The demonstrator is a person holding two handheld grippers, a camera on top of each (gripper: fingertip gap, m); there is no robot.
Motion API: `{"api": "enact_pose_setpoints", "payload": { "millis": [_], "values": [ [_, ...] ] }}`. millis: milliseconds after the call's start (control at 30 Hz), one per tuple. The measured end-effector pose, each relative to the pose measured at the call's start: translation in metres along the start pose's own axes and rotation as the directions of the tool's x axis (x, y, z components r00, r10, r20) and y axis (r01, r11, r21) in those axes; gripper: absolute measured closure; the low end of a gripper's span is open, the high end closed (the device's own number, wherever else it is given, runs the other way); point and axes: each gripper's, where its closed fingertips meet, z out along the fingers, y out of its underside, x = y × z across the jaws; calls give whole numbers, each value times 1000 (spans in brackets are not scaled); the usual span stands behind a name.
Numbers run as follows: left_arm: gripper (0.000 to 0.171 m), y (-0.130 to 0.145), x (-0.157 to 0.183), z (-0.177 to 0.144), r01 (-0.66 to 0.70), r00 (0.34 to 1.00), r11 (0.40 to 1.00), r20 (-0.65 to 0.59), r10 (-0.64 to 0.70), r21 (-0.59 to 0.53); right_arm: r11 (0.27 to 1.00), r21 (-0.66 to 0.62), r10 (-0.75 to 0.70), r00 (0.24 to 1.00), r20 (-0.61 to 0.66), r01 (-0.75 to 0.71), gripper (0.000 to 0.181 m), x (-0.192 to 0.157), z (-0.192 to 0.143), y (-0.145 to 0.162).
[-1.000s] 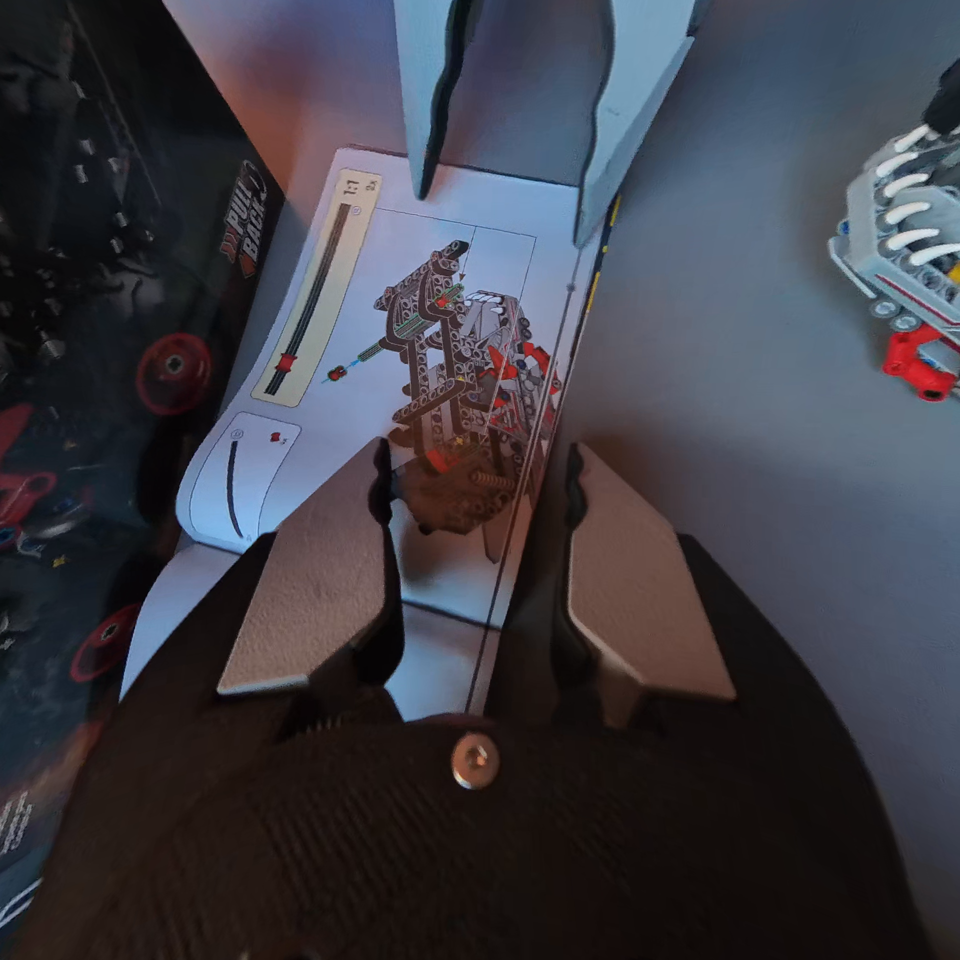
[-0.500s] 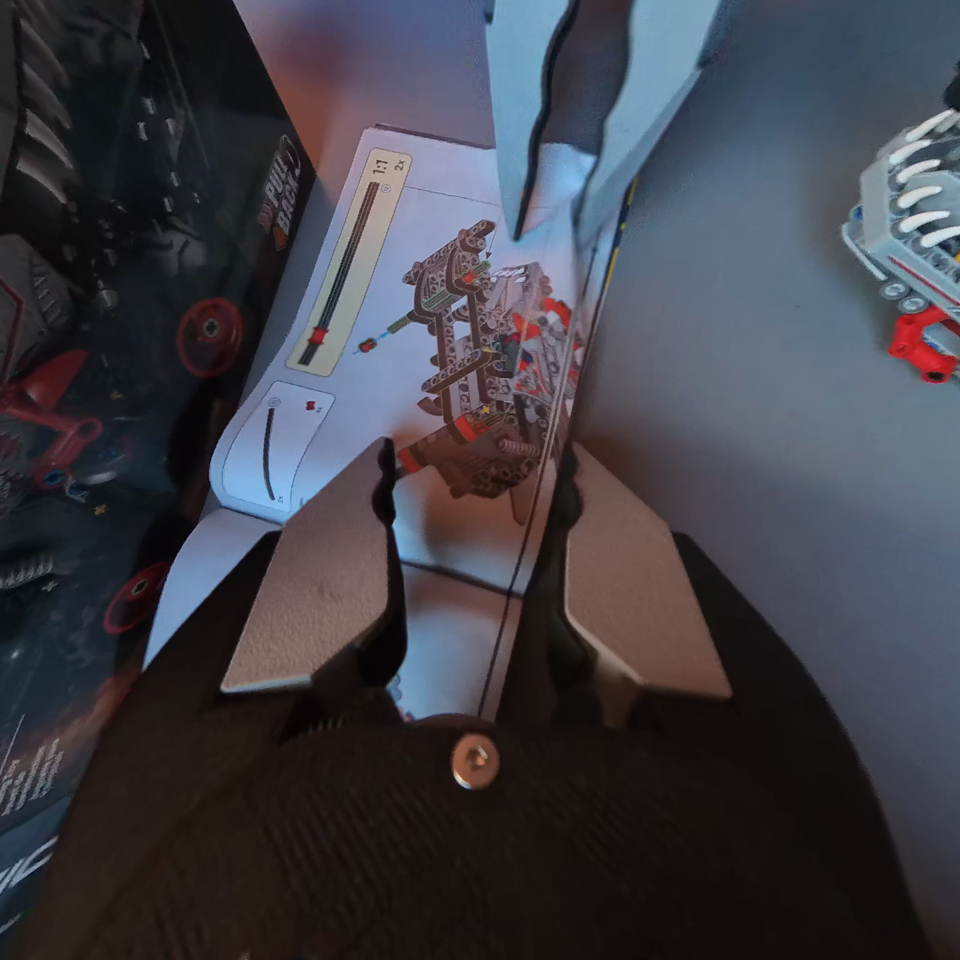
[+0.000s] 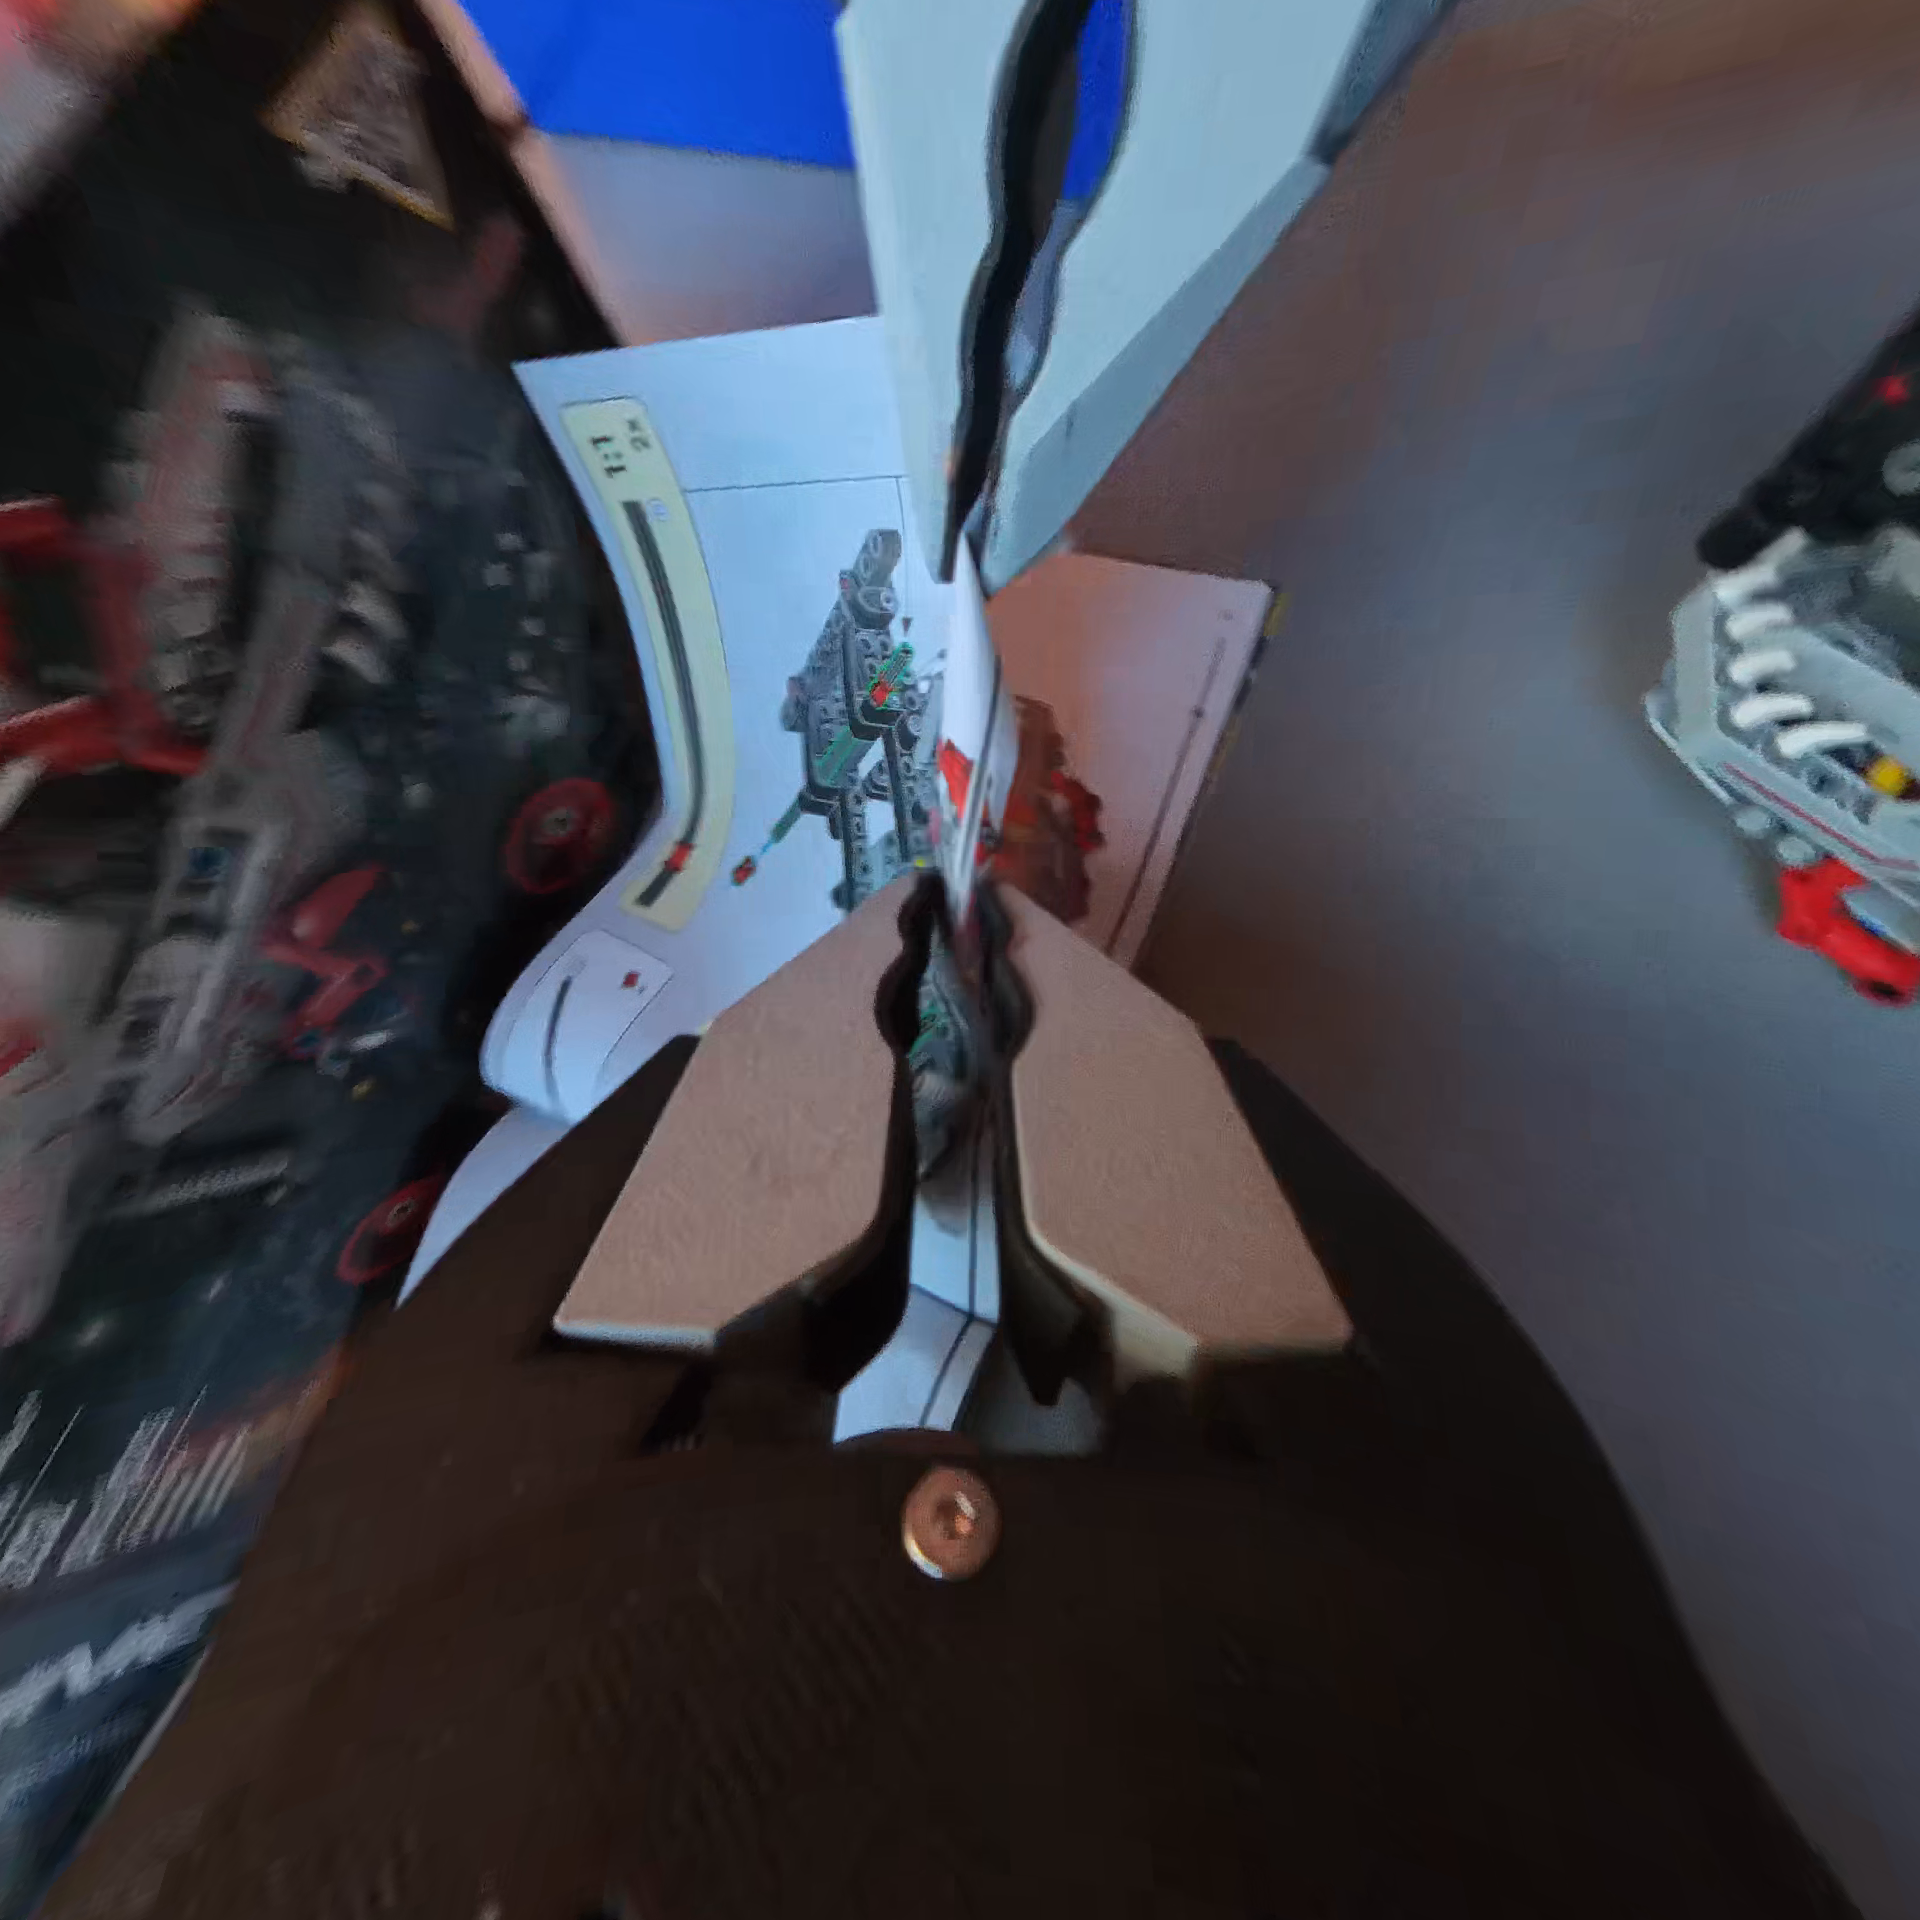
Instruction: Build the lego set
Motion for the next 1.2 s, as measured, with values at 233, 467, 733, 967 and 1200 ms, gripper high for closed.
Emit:
{"api": "enact_pose_setpoints", "payload": {
  "millis": [233,467,733,967,1200],
  "values": [
    [171,17,-51,-73,233,877,929,350,-329,289,936,351,118,961,-249,-24,144,30,-60,-79],
    [169,87,-70,-118,510,662,756,373,-650,411,944,234,248,968,-31,-234,156,-4,-16,-13],
    [132,124,-60,-167,576,557,692,410,-722,436,968,25,249,968,38,-250,154,-42,36,51],
    [153,88,-44,-194,353,736,863,463,-495,361,971,2,240,970,28,-241,181,-37,34,67],
    [161,138,-63,-139,298,850,950,479,-220,-94,962,-31,271,962,-23,-271,181,-24,20,88]
  ]
}}
